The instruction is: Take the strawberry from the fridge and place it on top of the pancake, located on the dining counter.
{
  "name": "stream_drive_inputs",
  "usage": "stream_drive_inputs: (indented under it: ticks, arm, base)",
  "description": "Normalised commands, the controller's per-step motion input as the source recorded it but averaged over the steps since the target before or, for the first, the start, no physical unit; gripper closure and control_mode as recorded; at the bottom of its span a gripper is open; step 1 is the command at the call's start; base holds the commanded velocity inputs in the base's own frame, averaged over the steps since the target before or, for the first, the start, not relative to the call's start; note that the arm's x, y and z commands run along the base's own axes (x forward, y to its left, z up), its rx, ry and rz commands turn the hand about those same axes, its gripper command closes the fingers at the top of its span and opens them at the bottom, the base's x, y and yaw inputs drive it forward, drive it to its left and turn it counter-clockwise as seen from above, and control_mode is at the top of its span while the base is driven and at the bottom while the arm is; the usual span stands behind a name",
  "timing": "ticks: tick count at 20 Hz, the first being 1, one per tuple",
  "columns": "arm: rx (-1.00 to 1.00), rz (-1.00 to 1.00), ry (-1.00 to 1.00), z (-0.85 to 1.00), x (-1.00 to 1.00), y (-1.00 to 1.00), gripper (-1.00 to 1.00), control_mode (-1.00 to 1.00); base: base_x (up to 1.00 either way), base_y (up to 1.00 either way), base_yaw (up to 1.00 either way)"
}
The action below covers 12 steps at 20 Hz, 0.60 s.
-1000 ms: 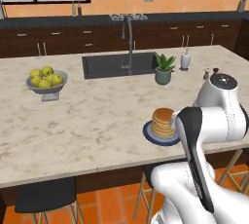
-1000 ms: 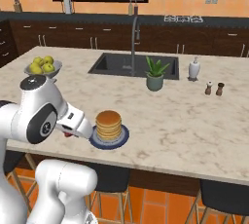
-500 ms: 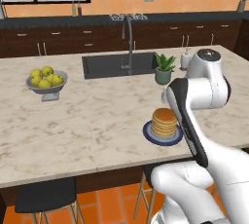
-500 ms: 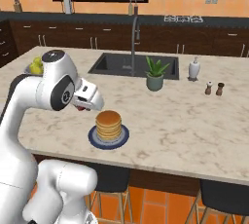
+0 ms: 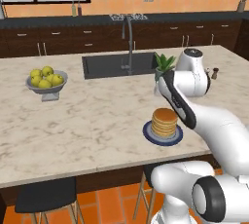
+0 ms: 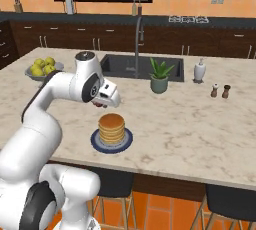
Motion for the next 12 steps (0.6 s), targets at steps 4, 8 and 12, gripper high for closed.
stream_drive_inputs:
  ticks: [4, 8, 12]
  arm:
    - [0.0, 0.01, 0.0, -0.71, 0.48, -0.28, 1.0, -1.0]
    - [-0.03, 0.03, -0.04, -0.39, 0.19, -0.14, 1.0, -1.0]
    - [-0.02, 0.0, 0.0, -0.29, 0.0, -0.02, 1.0, -1.0]
  base:
    - [0.0, 0.0, 0.0]
    - [0.0, 0.0, 0.0]
    - [0.0, 0.0, 0.0]
